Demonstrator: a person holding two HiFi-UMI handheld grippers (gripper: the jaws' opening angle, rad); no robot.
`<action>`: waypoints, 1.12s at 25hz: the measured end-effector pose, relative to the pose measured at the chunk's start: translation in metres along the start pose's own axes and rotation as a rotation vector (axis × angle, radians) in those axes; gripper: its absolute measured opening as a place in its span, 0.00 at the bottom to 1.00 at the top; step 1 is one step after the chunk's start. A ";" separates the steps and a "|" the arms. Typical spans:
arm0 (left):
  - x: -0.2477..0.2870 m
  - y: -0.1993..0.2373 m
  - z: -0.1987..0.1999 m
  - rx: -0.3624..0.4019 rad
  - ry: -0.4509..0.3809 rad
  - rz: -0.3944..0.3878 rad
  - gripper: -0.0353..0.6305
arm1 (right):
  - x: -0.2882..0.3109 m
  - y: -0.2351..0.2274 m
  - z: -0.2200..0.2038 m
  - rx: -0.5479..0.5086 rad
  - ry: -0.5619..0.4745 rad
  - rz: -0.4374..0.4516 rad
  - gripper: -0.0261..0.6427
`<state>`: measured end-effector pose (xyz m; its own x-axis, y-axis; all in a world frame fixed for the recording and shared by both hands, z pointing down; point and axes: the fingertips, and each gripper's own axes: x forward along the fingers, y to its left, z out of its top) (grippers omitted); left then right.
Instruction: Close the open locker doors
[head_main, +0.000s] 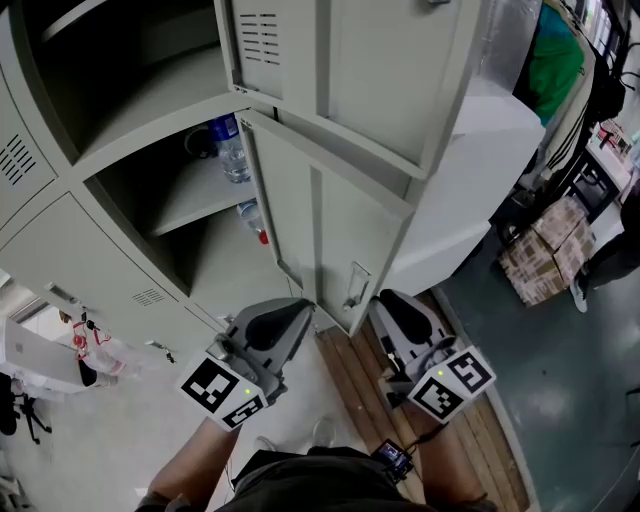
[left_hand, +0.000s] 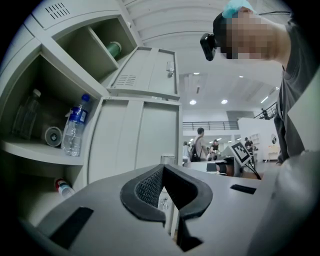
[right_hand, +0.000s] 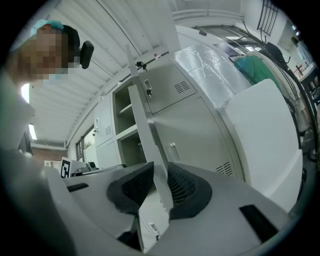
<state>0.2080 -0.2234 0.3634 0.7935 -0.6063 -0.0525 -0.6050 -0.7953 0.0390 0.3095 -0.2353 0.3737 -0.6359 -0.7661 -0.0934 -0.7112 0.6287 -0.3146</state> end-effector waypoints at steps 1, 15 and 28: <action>0.000 0.001 -0.001 -0.001 0.001 0.004 0.07 | 0.000 -0.001 0.000 0.003 -0.001 0.005 0.11; -0.005 0.005 -0.002 0.000 0.000 0.030 0.07 | 0.001 0.005 -0.001 0.027 -0.018 0.039 0.11; -0.048 0.013 0.001 -0.008 -0.006 0.001 0.07 | 0.006 0.048 -0.016 0.006 -0.006 0.010 0.11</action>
<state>0.1617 -0.2049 0.3657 0.7925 -0.6070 -0.0587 -0.6052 -0.7947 0.0474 0.2668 -0.2080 0.3736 -0.6409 -0.7607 -0.1026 -0.7029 0.6354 -0.3196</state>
